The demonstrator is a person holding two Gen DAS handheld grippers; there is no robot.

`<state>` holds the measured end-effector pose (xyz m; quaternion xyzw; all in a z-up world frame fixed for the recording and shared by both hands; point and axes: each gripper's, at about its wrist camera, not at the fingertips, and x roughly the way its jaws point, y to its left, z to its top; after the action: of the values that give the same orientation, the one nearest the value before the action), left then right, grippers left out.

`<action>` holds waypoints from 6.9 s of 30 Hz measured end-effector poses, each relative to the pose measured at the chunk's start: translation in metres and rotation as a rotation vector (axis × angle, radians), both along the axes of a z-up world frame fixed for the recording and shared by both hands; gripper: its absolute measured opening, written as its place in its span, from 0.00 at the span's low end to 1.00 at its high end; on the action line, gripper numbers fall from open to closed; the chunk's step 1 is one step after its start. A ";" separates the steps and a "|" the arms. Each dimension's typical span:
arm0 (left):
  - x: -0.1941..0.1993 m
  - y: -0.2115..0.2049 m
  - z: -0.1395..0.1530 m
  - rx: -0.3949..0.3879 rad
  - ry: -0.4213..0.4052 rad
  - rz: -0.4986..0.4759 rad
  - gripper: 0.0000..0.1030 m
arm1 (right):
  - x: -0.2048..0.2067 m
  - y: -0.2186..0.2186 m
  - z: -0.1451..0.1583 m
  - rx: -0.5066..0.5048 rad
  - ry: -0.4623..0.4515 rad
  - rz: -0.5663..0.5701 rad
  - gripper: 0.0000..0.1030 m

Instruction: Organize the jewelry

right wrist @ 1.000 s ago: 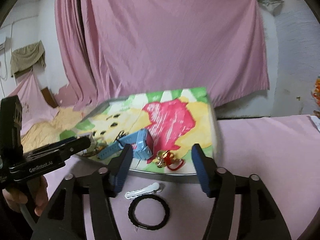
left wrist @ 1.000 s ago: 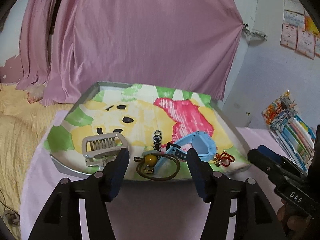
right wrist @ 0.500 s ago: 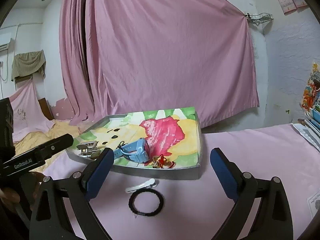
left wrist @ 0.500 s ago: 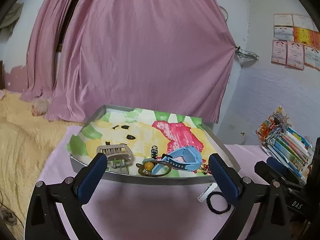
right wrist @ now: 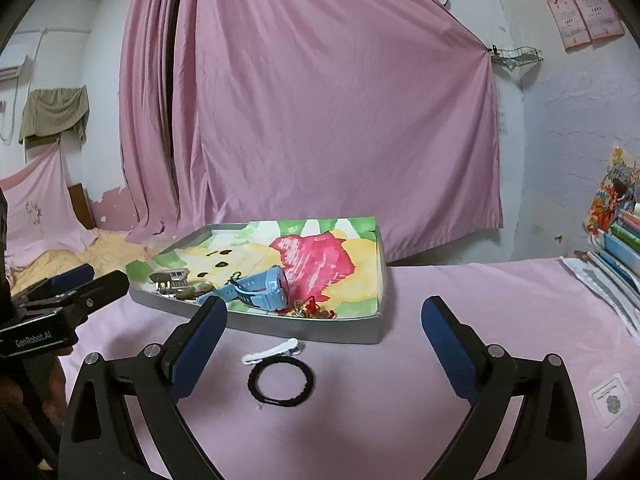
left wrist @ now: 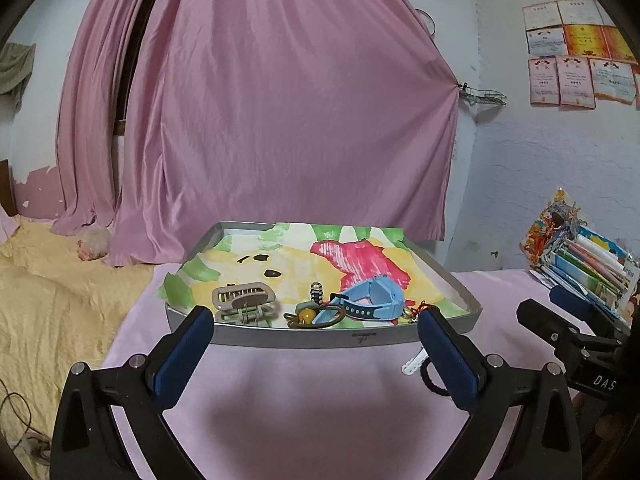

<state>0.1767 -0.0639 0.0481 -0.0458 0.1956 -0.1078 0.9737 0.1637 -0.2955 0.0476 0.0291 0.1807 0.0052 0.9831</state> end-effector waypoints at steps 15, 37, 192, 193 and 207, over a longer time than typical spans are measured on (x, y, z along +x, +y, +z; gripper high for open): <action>0.020 -0.010 -0.016 0.042 0.158 -0.058 0.99 | 0.033 -0.011 -0.031 -0.002 0.299 0.055 0.93; 0.047 -0.035 -0.037 0.104 0.352 -0.135 0.95 | 0.083 0.010 -0.054 -0.124 0.543 0.179 0.41; 0.107 -0.032 -0.016 0.013 0.311 -0.064 0.43 | 0.130 -0.001 -0.029 0.089 0.318 0.066 0.36; 0.104 -0.030 -0.014 0.008 0.300 -0.058 0.55 | 0.126 -0.001 -0.027 0.093 0.304 0.066 0.39; 0.041 0.007 0.003 -0.045 0.122 0.042 0.95 | 0.060 0.005 -0.006 0.117 0.112 0.066 0.81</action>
<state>0.2172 -0.0573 0.0511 -0.0782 0.2511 -0.0888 0.9607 0.2241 -0.2907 0.0414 0.0807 0.2357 0.0466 0.9674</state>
